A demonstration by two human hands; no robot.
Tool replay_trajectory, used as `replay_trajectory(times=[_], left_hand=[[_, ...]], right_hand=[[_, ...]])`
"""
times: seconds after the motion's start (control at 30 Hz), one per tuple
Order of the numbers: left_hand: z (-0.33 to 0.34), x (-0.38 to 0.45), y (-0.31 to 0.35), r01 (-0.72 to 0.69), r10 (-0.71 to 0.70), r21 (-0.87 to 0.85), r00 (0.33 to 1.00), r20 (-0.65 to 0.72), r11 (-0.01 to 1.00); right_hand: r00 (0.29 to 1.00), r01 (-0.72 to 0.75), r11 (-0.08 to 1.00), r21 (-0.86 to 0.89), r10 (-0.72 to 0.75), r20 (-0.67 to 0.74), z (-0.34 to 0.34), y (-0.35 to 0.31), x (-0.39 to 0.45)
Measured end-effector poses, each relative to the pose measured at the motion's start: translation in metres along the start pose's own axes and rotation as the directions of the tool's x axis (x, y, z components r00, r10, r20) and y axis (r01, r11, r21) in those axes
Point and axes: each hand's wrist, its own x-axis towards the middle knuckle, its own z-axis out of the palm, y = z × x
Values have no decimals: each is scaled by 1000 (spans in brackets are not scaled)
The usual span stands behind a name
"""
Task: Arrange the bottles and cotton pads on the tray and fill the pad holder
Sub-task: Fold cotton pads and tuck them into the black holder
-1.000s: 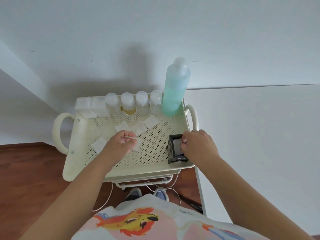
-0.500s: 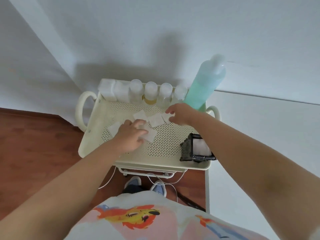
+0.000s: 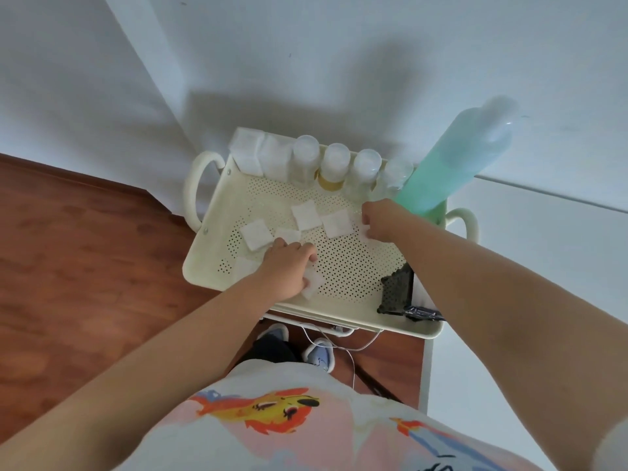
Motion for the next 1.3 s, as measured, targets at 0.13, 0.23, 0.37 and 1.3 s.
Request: replay_trajectory(times=[0.13,0.23,0.37,1.3], left_hand=[[0,1,6,66,-65,57,998,-18,996],[-1,0,6,5,-3,56,999,-37,998],[0,-3,6,-32,31,-83,999,-6,996],[-49,0,74,-46,-86,-767,988,-131,640]], right_hand=[[1000,-10,998,-68,12,17,-1,-4,3],[1000,19,999,-30,-19,10,-7,-5,-1],[995,76,945,318,-50,-90,-22,-5,-25],[911,42,636,771,293,-292,18,33,-205]])
